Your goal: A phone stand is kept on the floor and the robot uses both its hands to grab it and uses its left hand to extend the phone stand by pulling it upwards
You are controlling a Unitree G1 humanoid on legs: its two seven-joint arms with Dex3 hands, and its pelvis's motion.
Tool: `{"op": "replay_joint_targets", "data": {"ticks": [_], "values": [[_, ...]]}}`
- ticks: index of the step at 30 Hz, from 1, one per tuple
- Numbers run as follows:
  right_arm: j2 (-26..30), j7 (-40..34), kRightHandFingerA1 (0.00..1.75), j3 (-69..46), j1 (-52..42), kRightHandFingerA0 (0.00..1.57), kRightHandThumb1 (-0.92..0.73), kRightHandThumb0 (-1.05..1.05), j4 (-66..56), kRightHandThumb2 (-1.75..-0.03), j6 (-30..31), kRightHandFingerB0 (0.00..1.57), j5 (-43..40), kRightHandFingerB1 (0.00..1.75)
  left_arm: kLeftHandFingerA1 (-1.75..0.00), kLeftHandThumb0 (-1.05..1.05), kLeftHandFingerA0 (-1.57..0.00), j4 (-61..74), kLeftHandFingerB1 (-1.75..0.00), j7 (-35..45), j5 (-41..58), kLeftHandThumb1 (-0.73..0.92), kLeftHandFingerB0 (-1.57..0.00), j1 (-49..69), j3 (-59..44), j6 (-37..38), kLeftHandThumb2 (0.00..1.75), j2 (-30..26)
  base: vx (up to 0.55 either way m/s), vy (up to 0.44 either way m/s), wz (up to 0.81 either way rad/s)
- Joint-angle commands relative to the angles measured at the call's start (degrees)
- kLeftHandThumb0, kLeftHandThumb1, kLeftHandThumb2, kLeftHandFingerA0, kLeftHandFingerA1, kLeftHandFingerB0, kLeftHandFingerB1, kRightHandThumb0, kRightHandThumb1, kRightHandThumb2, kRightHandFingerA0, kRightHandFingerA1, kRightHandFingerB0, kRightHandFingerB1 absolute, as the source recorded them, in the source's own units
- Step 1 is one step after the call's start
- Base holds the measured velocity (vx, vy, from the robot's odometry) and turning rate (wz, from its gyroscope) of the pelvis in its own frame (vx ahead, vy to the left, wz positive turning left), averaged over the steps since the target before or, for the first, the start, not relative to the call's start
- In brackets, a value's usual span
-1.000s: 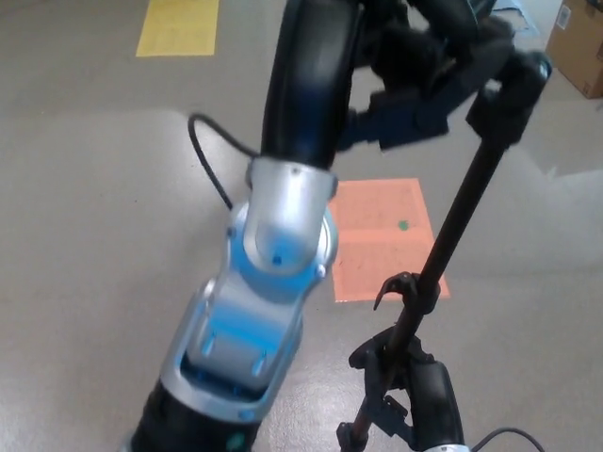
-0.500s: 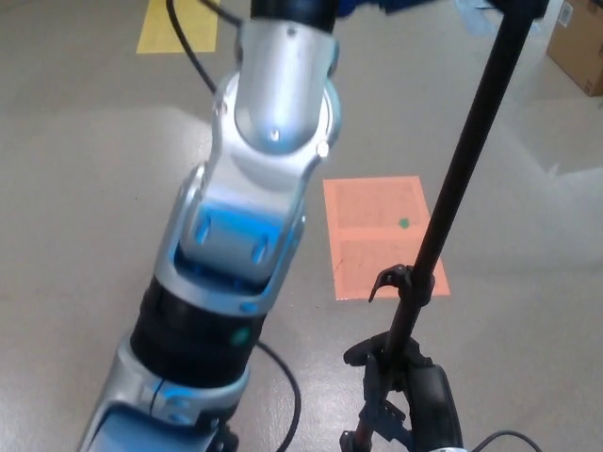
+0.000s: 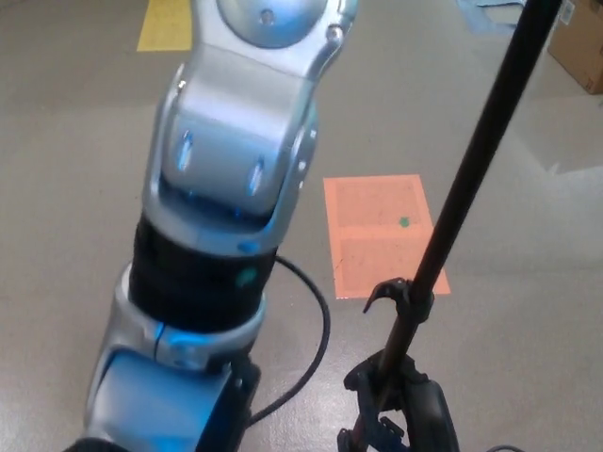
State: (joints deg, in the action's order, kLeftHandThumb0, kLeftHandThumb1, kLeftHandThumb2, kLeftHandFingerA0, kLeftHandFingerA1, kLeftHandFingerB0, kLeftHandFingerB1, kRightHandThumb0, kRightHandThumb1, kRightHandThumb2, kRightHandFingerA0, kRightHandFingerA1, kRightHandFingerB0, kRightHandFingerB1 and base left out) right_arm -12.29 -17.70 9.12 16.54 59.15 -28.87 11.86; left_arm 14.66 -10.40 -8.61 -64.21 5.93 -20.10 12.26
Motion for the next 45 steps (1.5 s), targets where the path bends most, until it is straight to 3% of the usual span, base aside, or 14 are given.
{"op": "replay_joint_targets", "data": {"ticks": [1,4,6,7,13,15,17,18,19,45], "values": [[-1.32,0.32,1.75,-0.45,-2.55,1.35,-0.92,-0.65,-0.48,-0.89,0.29,1.06,-0.84,1.75,-1.75,-0.2,-0.94,10.93,-1.75,-1.25,-1.19,0.62,-0.72,16.03,5.16,-2.64,0.58,2.11,0.0,0.0,0.0],[-1.31,0.22,1.75,-0.28,-2.87,1.35,-0.92,-0.65,-0.86,-0.89,0.36,1.06,-0.64,1.75,-1.75,-0.2,-0.94,12.37,-1.75,-1.5,-1.99,0.62,-0.72,19.43,6.48,-2.65,0.58,2.25,0.0,0.0,0.0],[-0.99,0.24,1.75,-0.3,-3.33,1.32,-0.92,-0.66,-2.4,-0.89,-0.83,1.0,-0.74,1.75,-1.75,-0.22,-0.88,14.32,-1.75,-3.21,-1.1,0.64,-0.65,39.76,12.53,2.52,0.57,0.19,0.0,0.0,0.0],[-0.92,0.0,1.43,-0.23,-3.21,1.31,-0.91,-0.51,-2.48,-1.35,-1.03,1.11,-0.58,1.34,-1.75,-0.2,-0.88,14.02,-1.75,-3.3,-0.15,0.64,-0.65,41.99,13.0,4.25,0.57,0.16,0.0,0.0,0.0],[-0.63,-1.03,1.45,0.31,-2.93,1.34,-0.92,-0.52,-3.0,-1.36,-0.63,1.15,0.16,1.36,-1.75,-0.19,-0.86,13.51,-1.75,-3.92,0.04,0.65,-0.63,49.39,15.56,9.06,0.58,-1.02,0.0,0.0,0.0],[-0.71,-1.4,1.47,0.6,-2.82,1.35,-0.92,-0.56,-2.51,-1.36,-1.79,1.22,0.47,1.4,-1.75,-0.19,-0.89,12.11,-1.75,-4.61,2.07,0.67,-0.63,60.87,18.85,14.76,0.58,-2.88,0.0,0.0,0.0],[-0.7,-1.41,1.47,0.64,-2.82,1.35,-0.92,-0.56,-2.52,-1.36,-1.78,1.22,0.44,1.4,-1.75,-0.19,-0.89,12.16,-1.75,-4.35,1.82,0.67,-0.63,61.29,18.86,15.07,0.58,-2.64,0.0,0.0,0.0],[-1.07,0.2,1.43,0.01,-3.77,1.29,-0.92,-0.53,-3.32,-1.35,-1.03,1.1,-1.07,1.33,-1.75,-0.21,-0.82,12.32,-1.75,-4.44,3.24,0.67,-0.6,66.88,19.97,15.98,0.56,-3.32,0.0,0.0,0.0],[-1.06,0.97,1.43,-0.27,-4.14,1.27,-0.92,-0.55,-3.41,-1.35,-0.1,1.08,-1.68,1.34,-1.75,-0.2,-0.84,11.72,-1.75,-4.11,4.13,0.66,-0.58,70.6,20.17,17.39,0.57,-3.83,0.0,0.0,0.0],[0.32,0.38,1.44,-0.63,-3.35,1.3,-0.92,-0.55,-2.4,-1.36,0.11,1.07,0.29,1.34,-1.75,-0.19,-0.85,2.7,-1.75,1.19,7.36,0.68,-0.6,82.64,13.29,27.9,0.57,-3.07,0.0,0.0,0.0]]}}
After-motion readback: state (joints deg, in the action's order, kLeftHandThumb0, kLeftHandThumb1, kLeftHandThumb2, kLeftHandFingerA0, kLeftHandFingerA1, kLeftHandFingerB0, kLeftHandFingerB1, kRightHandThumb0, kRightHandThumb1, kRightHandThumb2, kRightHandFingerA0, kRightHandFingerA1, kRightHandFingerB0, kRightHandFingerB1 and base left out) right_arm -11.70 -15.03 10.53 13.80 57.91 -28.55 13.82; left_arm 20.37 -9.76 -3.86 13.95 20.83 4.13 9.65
